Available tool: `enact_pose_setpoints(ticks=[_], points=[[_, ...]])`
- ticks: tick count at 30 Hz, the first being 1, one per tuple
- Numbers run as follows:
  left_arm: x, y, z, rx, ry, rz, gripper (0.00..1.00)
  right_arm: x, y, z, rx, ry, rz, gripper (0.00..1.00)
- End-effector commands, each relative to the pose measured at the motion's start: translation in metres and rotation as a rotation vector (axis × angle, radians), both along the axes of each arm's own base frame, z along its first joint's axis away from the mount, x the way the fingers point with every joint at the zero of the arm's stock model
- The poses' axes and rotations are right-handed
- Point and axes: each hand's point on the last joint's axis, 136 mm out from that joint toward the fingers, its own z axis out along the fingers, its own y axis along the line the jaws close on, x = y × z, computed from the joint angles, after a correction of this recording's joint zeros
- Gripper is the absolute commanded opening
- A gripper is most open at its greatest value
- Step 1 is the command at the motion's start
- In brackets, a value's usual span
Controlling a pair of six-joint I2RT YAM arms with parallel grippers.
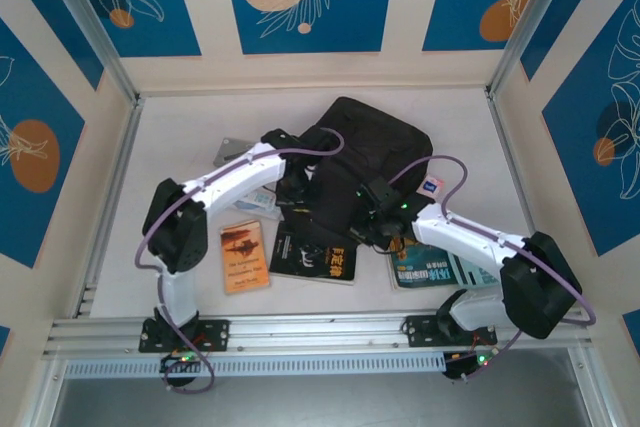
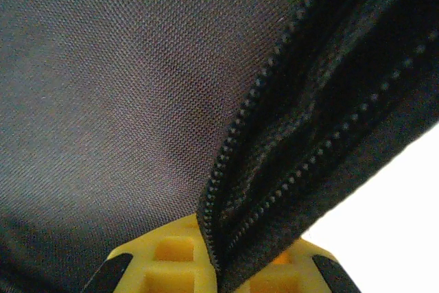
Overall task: Pack the student bag
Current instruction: Unzip the student bag at the center of the table.
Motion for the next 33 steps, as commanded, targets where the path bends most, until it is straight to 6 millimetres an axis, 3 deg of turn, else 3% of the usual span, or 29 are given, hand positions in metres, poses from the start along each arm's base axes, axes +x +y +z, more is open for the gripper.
enact_pose_setpoints(ticks=[1, 7, 13, 18, 21, 25, 33], points=[[0.004, 0.009, 0.035, -0.048, -0.069, 0.053, 0.0, 0.001, -0.022, 0.006, -0.056, 0.007, -0.028, 0.11], [0.003, 0.0, 0.06, -0.15, -0.11, 0.056, 0.0, 0.009, -0.022, 0.031, 0.036, 0.008, -0.049, 0.39], [0.007, -0.009, 0.074, -0.212, -0.134, 0.049, 0.0, 0.011, -0.022, 0.06, 0.19, 0.028, -0.123, 0.5], [0.006, -0.016, 0.078, -0.254, -0.127, 0.055, 0.0, 0.015, 0.005, 0.083, 0.394, 0.104, -0.203, 0.53], [0.007, -0.018, 0.084, -0.274, -0.136, 0.06, 0.0, 0.018, 0.026, 0.085, 0.477, 0.19, -0.262, 0.57], [0.005, -0.017, 0.083, -0.276, -0.133, 0.068, 0.0, 0.026, 0.046, 0.082, 0.501, 0.284, -0.327, 0.71], [0.0, -0.006, 0.077, -0.269, -0.129, 0.092, 0.0, 0.03, 0.074, 0.052, 0.465, 0.429, -0.424, 0.74]])
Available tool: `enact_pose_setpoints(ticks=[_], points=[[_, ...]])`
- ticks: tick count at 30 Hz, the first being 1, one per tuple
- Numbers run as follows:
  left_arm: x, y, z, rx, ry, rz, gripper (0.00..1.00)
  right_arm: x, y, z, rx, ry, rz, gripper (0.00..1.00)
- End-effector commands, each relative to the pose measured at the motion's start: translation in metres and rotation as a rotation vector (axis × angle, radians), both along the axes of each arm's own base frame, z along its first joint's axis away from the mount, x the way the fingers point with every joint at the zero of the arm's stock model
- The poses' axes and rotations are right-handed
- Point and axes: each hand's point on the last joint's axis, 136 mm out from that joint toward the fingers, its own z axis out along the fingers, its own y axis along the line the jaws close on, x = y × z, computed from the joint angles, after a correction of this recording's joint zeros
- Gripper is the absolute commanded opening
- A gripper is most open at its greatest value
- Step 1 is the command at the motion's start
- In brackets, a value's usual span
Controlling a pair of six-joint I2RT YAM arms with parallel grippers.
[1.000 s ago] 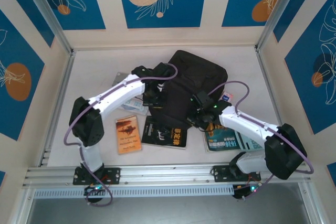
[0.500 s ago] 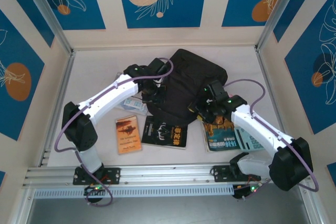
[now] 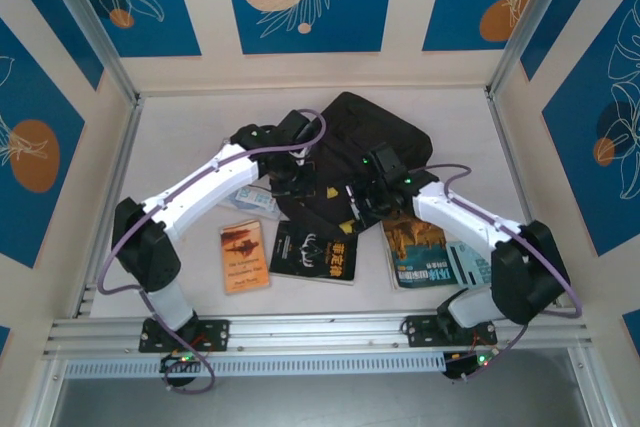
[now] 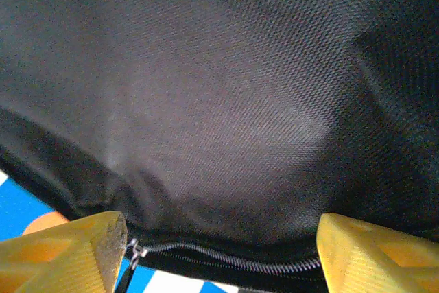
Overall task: Pack the student bag
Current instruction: Unzip the student bag at the center of the table.
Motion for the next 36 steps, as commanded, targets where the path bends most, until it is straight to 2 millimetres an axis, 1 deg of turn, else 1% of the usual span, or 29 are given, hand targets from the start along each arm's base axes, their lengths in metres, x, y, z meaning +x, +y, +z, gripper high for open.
enact_pose_setpoints(ticks=[1, 3, 6, 8, 11, 13, 16, 18, 20, 22, 25, 28, 30, 31, 33, 34, 35, 36], points=[[-0.001, 0.005, 0.016, -0.056, -0.027, 0.025, 0.0, -0.004, 0.018, 0.0, 0.028, 0.088, -0.024, 0.73], [-0.001, 0.011, 0.013, -0.045, -0.027, 0.036, 0.0, -0.009, 0.018, -0.003, 0.005, 0.098, -0.016, 0.71], [0.001, 0.02, 0.011, -0.027, -0.045, 0.038, 0.0, -0.011, 0.0, 0.002, -0.084, 0.045, 0.002, 0.69], [0.002, 0.023, 0.012, -0.017, -0.055, 0.032, 0.0, -0.011, -0.012, 0.01, -0.118, 0.009, 0.016, 0.67], [0.005, 0.019, 0.021, -0.039, -0.072, 0.019, 0.0, -0.02, -0.03, 0.021, -0.15, 0.001, 0.005, 0.67], [0.006, 0.015, 0.027, -0.059, -0.078, 0.012, 0.0, -0.026, -0.038, 0.026, -0.143, -0.003, -0.018, 0.67], [0.006, 0.011, 0.031, -0.086, -0.08, -0.001, 0.0, -0.041, -0.047, 0.026, -0.138, 0.011, -0.042, 0.67], [0.003, 0.009, 0.031, -0.098, -0.075, -0.008, 0.0, -0.047, -0.052, 0.021, -0.143, 0.012, -0.057, 0.69], [0.0, 0.008, 0.029, -0.11, -0.073, -0.013, 0.0, -0.051, -0.05, 0.011, -0.118, 0.023, -0.067, 0.7], [-0.001, 0.009, 0.028, -0.115, -0.075, -0.015, 0.0, -0.046, -0.039, -0.001, -0.062, 0.018, -0.064, 0.72], [-0.002, 0.012, 0.027, -0.1, -0.085, -0.029, 0.0, -0.028, -0.022, -0.008, -0.017, -0.042, -0.023, 0.72], [-0.002, 0.018, 0.021, -0.058, -0.094, -0.048, 0.0, -0.019, -0.016, -0.011, -0.065, -0.075, 0.052, 0.69], [-0.001, 0.022, 0.018, -0.029, -0.104, -0.061, 0.0, -0.016, -0.018, -0.015, -0.122, -0.086, 0.08, 0.59], [0.0, 0.024, 0.017, -0.013, -0.108, -0.063, 0.0, -0.015, -0.02, -0.018, -0.144, -0.086, 0.08, 0.52], [0.002, 0.029, 0.012, 0.021, -0.118, -0.072, 0.0, -0.013, -0.026, -0.022, -0.183, -0.101, 0.082, 0.28], [0.003, 0.031, 0.011, 0.036, -0.124, -0.073, 0.0, -0.011, -0.029, -0.022, -0.201, -0.11, 0.084, 0.19], [0.004, 0.033, 0.01, 0.053, -0.13, -0.076, 0.0, -0.01, -0.033, -0.023, -0.227, -0.116, 0.095, 0.08], [0.006, 0.035, 0.009, 0.069, -0.136, -0.081, 0.0, -0.01, -0.037, -0.023, -0.248, -0.118, 0.106, 0.01]])
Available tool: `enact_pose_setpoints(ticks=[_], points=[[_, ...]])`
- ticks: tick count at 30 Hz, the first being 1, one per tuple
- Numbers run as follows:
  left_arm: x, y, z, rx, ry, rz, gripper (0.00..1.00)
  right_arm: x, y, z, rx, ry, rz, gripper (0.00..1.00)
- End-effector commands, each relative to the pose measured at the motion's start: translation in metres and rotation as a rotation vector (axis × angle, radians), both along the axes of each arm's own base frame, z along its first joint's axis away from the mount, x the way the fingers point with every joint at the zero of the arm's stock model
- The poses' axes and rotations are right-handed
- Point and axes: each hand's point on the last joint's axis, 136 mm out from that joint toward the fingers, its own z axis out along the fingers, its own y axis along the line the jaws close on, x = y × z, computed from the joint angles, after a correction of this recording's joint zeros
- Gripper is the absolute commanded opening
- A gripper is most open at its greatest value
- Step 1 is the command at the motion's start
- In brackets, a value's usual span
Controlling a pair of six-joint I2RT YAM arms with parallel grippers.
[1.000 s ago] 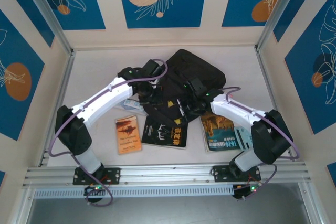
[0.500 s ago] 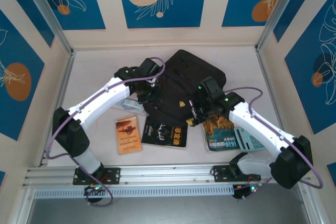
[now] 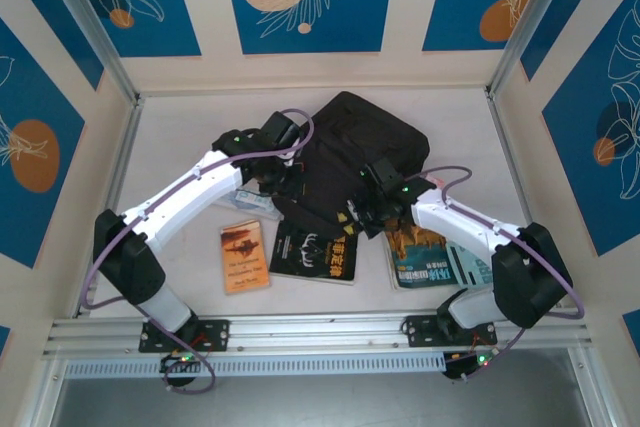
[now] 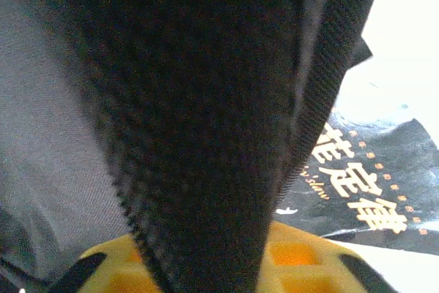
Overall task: Pack the student bag
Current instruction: Unzip the student bag at the center of the table.
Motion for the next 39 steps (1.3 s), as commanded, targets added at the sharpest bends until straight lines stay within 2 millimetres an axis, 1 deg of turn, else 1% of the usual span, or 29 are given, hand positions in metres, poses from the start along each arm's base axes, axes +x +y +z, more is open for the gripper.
enact_pose_setpoints(ticks=[1, 9, 13, 21, 30, 37, 39], points=[[0.005, 0.014, -0.001, 0.076, -0.043, -0.024, 0.0, 0.004, -0.014, 0.002, -0.105, -0.044, 0.052, 0.0], [0.014, 0.025, -0.009, 0.197, -0.094, -0.06, 0.0, 0.003, -0.031, 0.004, -0.202, -0.074, 0.118, 0.0], [0.015, 0.029, -0.013, 0.269, -0.115, -0.087, 0.0, 0.003, -0.035, 0.006, -0.226, -0.084, 0.139, 0.0], [0.017, 0.033, -0.031, 0.398, -0.144, -0.133, 0.0, 0.006, -0.039, 0.007, -0.264, -0.103, 0.179, 0.0], [0.028, 0.043, -0.024, 0.469, -0.201, -0.127, 0.0, 0.013, -0.055, 0.012, -0.319, -0.127, 0.246, 0.0], [0.034, 0.04, -0.022, 0.481, -0.215, -0.123, 0.0, 0.011, -0.069, 0.011, -0.345, -0.122, 0.267, 0.0], [0.036, 0.04, -0.023, 0.486, -0.218, -0.124, 0.0, 0.011, -0.076, 0.01, -0.362, -0.114, 0.27, 0.0]])
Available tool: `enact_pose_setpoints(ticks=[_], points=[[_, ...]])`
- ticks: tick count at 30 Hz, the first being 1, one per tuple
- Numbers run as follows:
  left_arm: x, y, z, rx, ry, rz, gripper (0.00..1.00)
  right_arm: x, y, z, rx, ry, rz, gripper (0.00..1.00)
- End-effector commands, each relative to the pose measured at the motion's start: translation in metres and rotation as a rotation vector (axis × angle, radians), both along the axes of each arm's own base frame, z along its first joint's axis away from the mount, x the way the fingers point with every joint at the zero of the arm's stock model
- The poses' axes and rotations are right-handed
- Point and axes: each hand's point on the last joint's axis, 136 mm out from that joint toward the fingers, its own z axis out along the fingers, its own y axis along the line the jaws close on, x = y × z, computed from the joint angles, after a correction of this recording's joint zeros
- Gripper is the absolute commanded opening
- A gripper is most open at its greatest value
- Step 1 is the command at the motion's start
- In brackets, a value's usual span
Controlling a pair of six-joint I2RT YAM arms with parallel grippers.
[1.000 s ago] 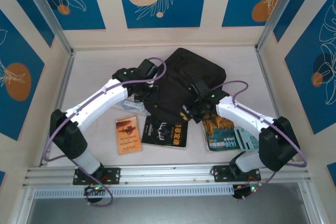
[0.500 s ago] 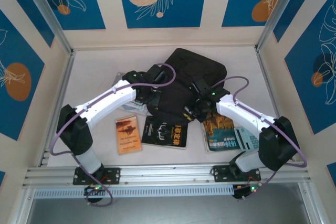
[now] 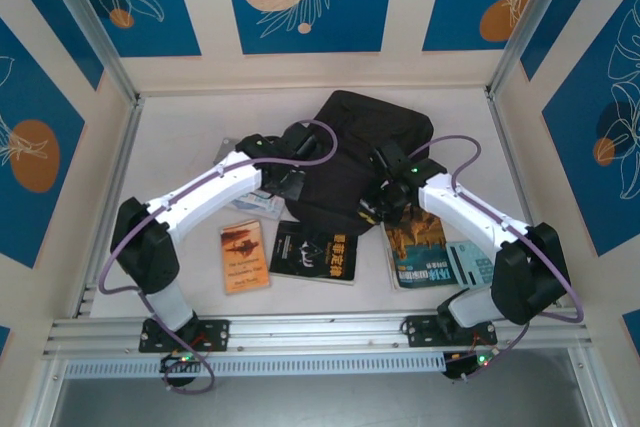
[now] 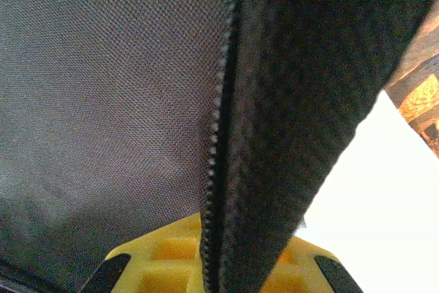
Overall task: Pack the student bag
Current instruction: Unzip the student bag at the center of the table.
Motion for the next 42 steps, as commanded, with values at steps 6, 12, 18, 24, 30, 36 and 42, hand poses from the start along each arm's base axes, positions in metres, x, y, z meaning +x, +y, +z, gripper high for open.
enact_pose_setpoints(ticks=[6, 12, 18, 24, 30, 36, 42], points=[[0.01, -0.01, 0.012, 0.001, -0.017, -0.029, 0.0, 0.005, -0.041, 0.004, -0.154, 0.004, 0.013, 0.0], [-0.002, -0.071, 0.024, -0.2, 0.041, -0.135, 0.0, 0.018, -0.047, 0.022, -0.175, -0.011, -0.003, 0.34], [-0.012, -0.093, 0.036, -0.224, 0.024, -0.175, 0.0, -0.002, -0.068, 0.057, -0.213, 0.025, -0.15, 0.5], [-0.023, -0.11, 0.055, -0.333, 0.046, -0.19, 0.0, -0.027, -0.056, 0.072, -0.046, 0.067, -0.269, 0.49], [-0.036, -0.125, 0.072, -0.465, 0.088, -0.203, 0.0, -0.038, -0.08, 0.105, -0.087, -0.016, -0.3, 0.48], [-0.046, -0.148, 0.092, -0.568, 0.109, -0.227, 0.0, -0.046, -0.089, 0.129, -0.082, -0.078, -0.242, 0.46], [-0.027, -0.151, 0.14, -0.603, -0.039, -0.193, 0.0, -0.054, -0.102, 0.143, -0.085, -0.14, -0.174, 0.46]])
